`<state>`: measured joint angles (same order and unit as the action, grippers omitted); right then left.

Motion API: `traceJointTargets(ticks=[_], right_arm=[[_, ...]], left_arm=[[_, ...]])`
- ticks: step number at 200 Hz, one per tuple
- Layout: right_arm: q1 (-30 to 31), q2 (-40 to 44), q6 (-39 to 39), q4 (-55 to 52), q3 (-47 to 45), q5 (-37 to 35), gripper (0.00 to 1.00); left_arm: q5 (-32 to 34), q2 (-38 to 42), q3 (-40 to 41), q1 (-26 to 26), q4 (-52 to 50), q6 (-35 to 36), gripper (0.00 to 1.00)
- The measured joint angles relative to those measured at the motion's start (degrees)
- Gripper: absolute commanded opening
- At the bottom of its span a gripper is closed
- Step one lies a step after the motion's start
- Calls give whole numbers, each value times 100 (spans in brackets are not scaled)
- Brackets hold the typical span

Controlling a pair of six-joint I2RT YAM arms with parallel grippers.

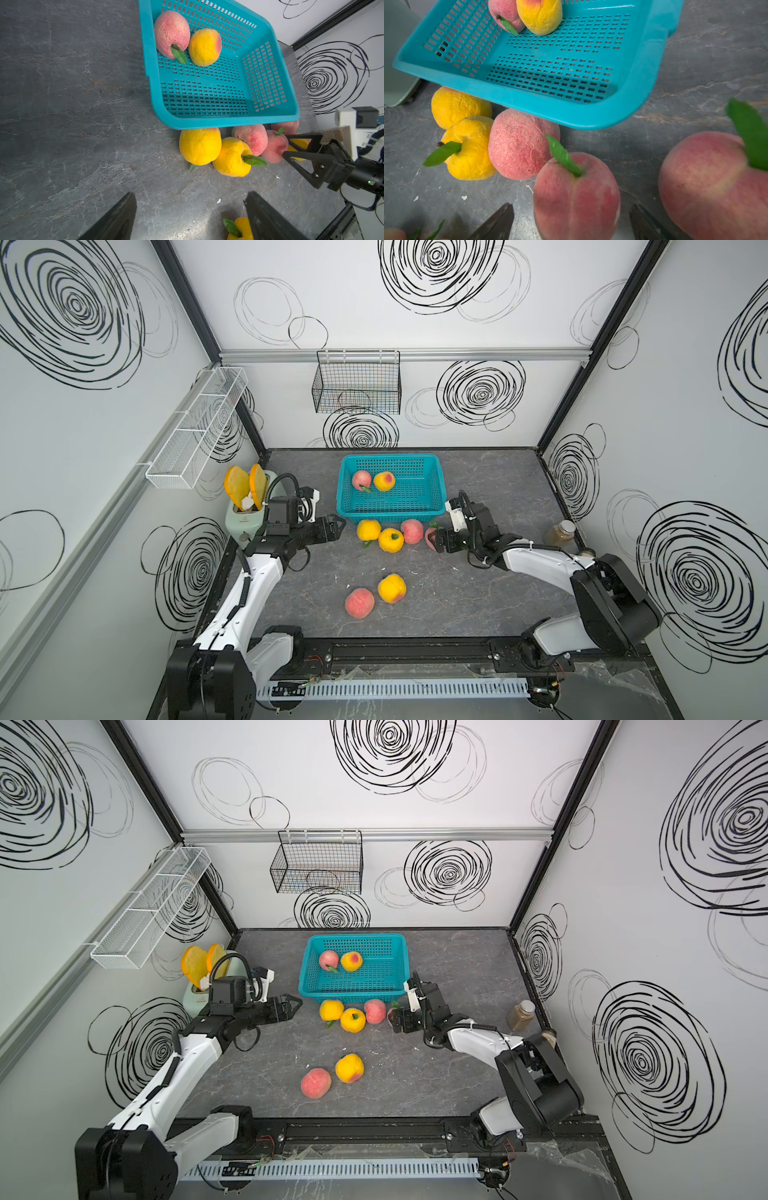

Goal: Put the peaches into the basket
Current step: Pick up the peach from the center of the board.

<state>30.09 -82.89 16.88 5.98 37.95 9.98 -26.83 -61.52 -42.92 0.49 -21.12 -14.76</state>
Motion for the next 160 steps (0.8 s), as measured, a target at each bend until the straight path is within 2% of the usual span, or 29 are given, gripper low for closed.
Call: traceJointTargets(ticks=[96, 160], right_arm=[[295, -407, -90, -50, 343, -236, 89], [310, -509, -203, -157, 354, -297, 79]], left_arm=[[-170, 2, 37, 42, 26, -7, 87], [-168, 2, 46, 44, 28, -9, 87]])
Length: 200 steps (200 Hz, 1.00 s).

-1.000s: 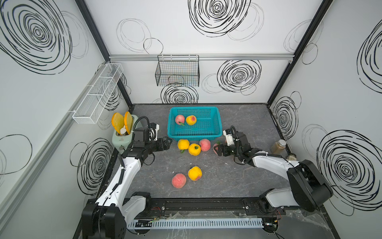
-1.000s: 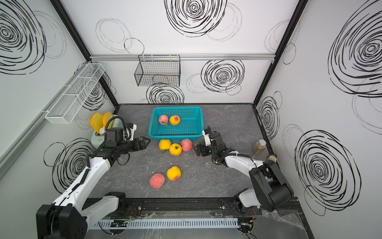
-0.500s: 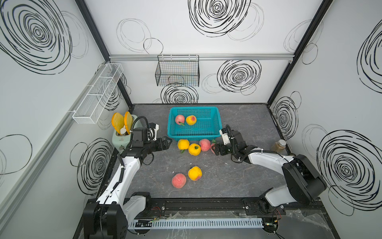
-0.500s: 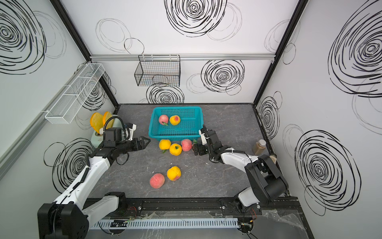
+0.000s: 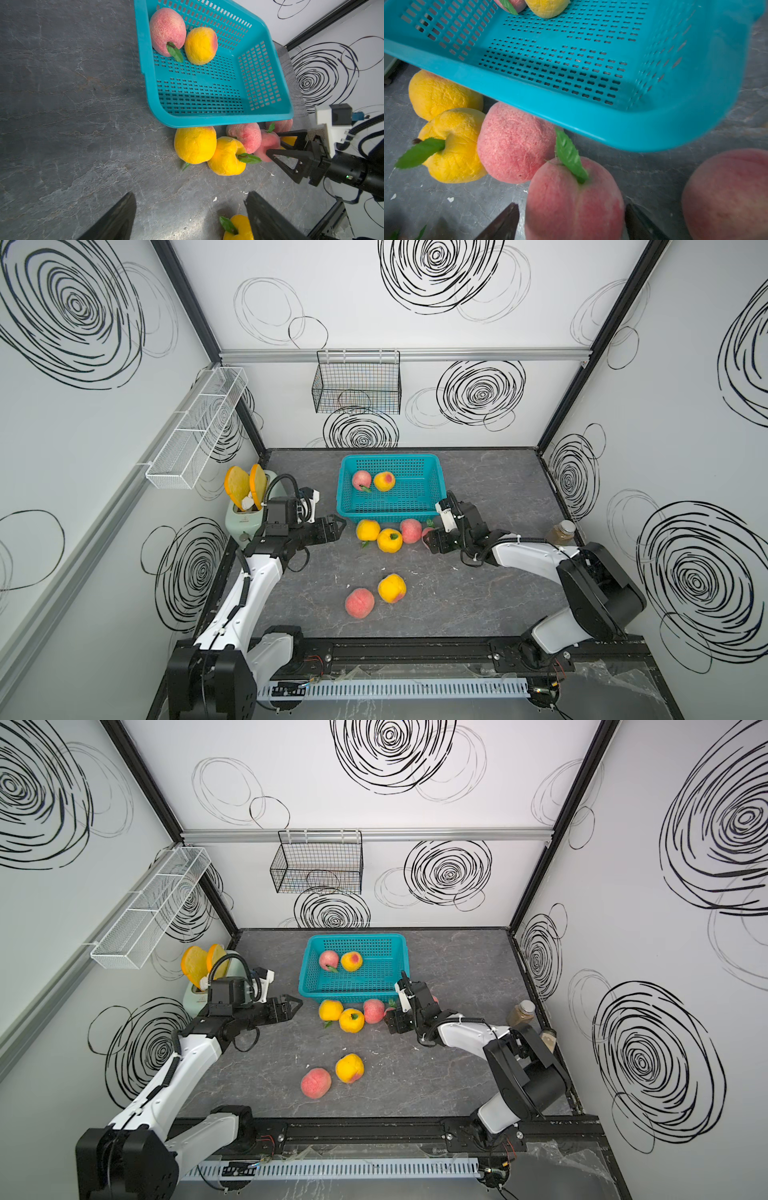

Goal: Put the peaches into the basket
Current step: Pick up the peach from the center of the board.

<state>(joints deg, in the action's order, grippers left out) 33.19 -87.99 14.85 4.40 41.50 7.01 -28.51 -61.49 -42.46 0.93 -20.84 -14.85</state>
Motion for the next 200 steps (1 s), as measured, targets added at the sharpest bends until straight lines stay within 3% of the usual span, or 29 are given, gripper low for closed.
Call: traceJointTargets(ticks=[78, 142, 200], right_arm=[[0, 11, -140, -61, 4, -42, 66], [0, 107, -138, -118, 4, -42, 49], [0, 140, -140, -149, 4, 13, 47]], left_arm=[[0, 0, 4, 0, 0, -7, 87], [-11, 0, 28, 0, 35, -15, 87], [-44, 0, 46, 0, 81, -17, 87]])
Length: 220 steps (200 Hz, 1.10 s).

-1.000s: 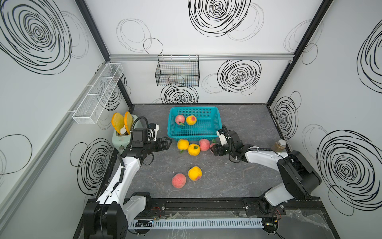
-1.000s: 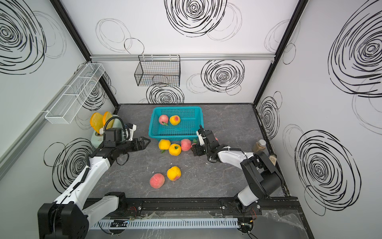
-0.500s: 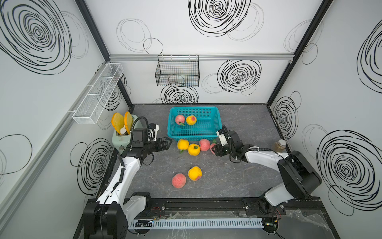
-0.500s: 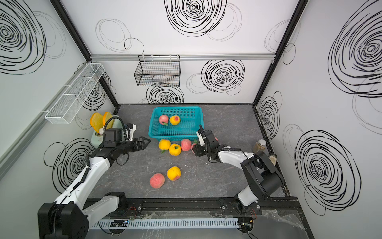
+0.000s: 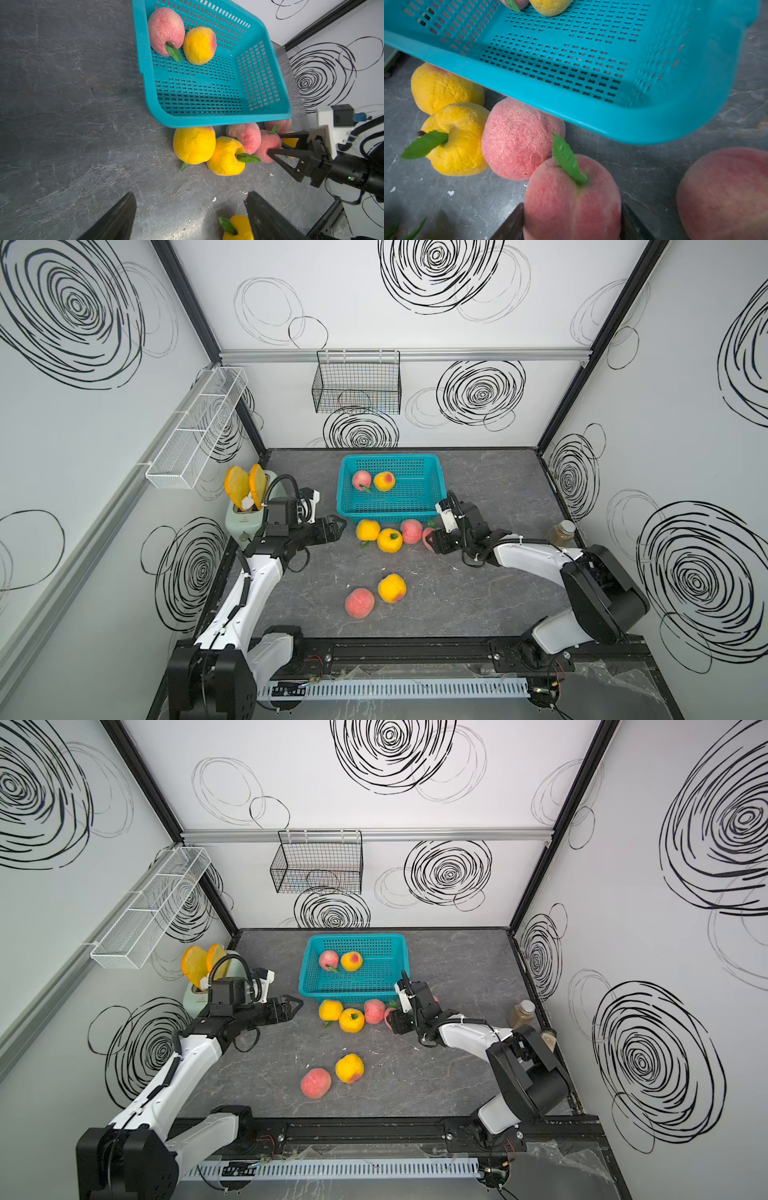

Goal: Put the peaches into the basket
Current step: Pick up the peach from the center of the board.

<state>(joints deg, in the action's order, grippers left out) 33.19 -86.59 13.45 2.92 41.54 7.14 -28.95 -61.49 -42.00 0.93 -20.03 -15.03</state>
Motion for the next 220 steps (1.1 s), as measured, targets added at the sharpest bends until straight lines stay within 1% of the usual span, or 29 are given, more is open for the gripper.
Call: traceJointTargets(ticks=[141, 220], right_arm=[[0, 170, -13, -138, 4, 35, 47], [0, 457, -42, -302, 144, 184, 47]], left_arm=[[-42, -2, 11, 0, 35, -7, 87], [-59, -2, 11, 0, 48, -15, 87]])
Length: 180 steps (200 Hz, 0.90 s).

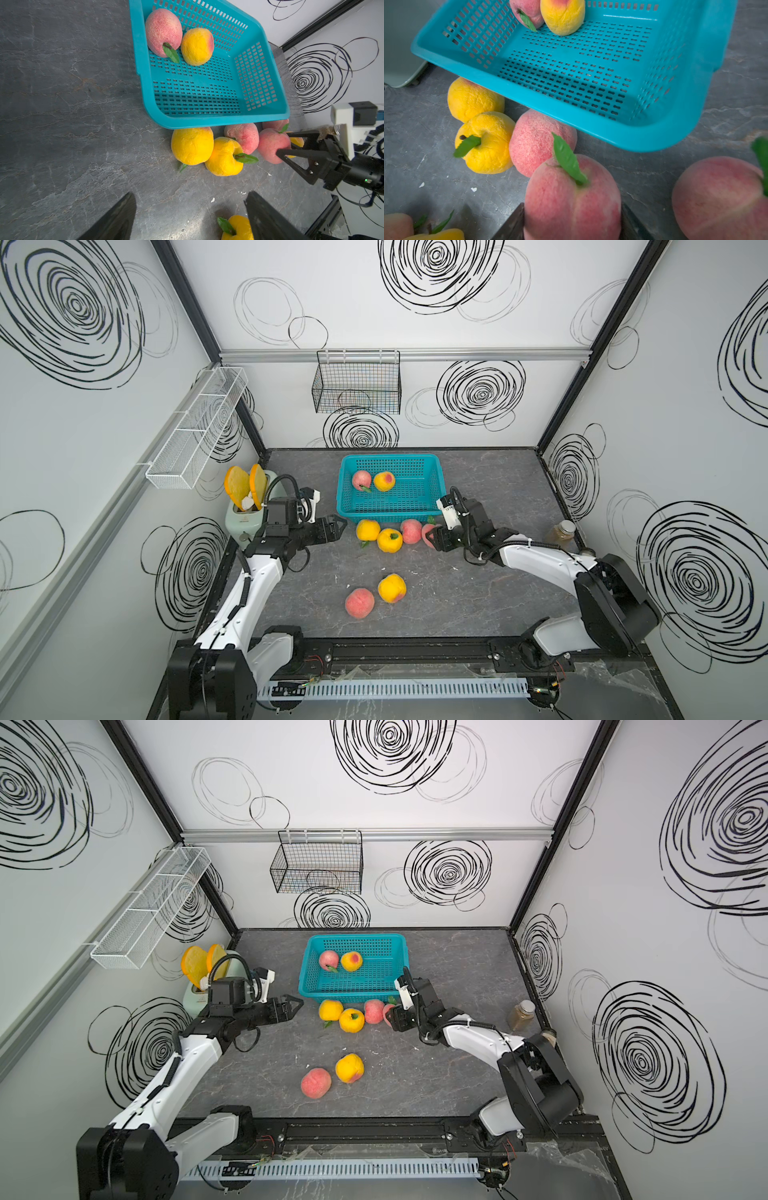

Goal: Put the peaches into the basket
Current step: Pick up the peach from the center of the board.

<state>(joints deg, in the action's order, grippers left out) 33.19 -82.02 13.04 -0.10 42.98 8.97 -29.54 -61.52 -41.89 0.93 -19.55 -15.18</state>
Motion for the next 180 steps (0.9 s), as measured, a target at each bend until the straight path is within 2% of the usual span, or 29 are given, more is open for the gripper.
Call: traceJointTargets(ticks=[66, 117, 142, 180], right_arm=[[-2, 595, 9, -293, 302, 389, 48], [-17, 664, 9, -337, 903, 516, 48], [-66, 498, 15, -341, 1272, 525, 48], [-195, -199, 46, -319, 2035, 560, 48]], left_arm=[[-2, 0, 0, 0, -2, -4, 87], [-2, 2, 0, 0, -2, -4, 87], [-4, 20, 0, 35, 0, -4, 87], [-9, 90, 0, 240, 4, -9, 86]])
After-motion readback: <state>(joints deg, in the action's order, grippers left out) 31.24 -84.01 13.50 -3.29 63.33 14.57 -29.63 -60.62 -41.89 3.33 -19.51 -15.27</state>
